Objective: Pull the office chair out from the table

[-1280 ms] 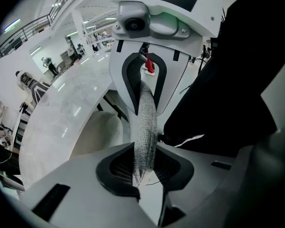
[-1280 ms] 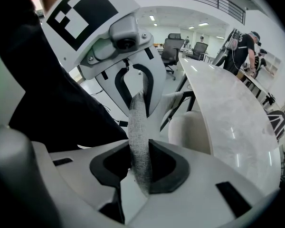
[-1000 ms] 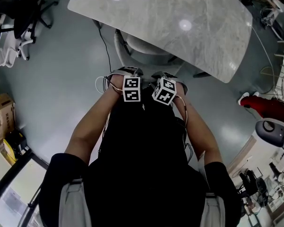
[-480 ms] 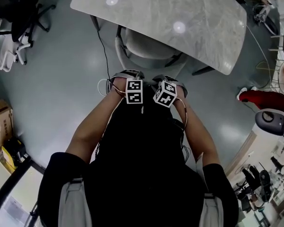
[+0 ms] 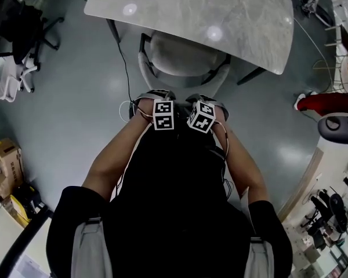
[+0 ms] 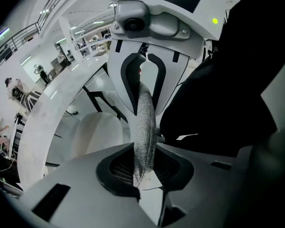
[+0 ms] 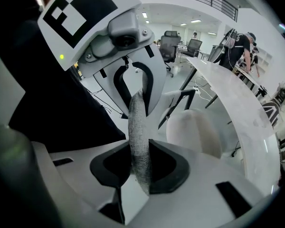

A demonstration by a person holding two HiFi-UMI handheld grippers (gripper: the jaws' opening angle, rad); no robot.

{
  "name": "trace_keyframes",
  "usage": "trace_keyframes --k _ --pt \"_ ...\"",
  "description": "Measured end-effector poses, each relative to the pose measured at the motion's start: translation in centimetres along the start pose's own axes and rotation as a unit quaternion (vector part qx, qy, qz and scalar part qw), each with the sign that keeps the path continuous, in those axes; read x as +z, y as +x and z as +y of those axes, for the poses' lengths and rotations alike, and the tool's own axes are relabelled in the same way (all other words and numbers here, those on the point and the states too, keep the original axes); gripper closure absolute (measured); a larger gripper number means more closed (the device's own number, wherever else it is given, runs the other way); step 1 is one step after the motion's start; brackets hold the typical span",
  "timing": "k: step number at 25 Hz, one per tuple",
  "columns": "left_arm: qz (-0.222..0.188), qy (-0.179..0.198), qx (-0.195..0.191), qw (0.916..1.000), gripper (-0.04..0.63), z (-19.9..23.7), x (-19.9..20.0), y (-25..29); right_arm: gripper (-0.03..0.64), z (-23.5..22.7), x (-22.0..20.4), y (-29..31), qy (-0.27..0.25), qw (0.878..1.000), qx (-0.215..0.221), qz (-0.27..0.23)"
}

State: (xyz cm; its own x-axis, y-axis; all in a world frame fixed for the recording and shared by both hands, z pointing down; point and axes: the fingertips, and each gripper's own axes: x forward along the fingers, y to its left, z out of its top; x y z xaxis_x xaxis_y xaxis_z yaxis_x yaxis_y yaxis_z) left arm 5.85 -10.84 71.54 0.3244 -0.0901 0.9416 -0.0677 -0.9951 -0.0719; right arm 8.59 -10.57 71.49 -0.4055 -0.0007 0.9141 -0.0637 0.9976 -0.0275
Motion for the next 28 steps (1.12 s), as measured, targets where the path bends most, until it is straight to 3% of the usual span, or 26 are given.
trace_keyframes --k 15,28 --pt "0.009 0.018 -0.002 0.9998 0.512 -8.5 -2.0 -1.2 0.515 8.8 1.0 0.6 -0.009 1.0 -0.004 -0.007" --pt "0.014 0.032 -0.01 0.9993 0.512 -17.3 -4.4 -2.7 0.515 18.2 2.5 1.4 0.018 1.0 -0.015 -0.014"
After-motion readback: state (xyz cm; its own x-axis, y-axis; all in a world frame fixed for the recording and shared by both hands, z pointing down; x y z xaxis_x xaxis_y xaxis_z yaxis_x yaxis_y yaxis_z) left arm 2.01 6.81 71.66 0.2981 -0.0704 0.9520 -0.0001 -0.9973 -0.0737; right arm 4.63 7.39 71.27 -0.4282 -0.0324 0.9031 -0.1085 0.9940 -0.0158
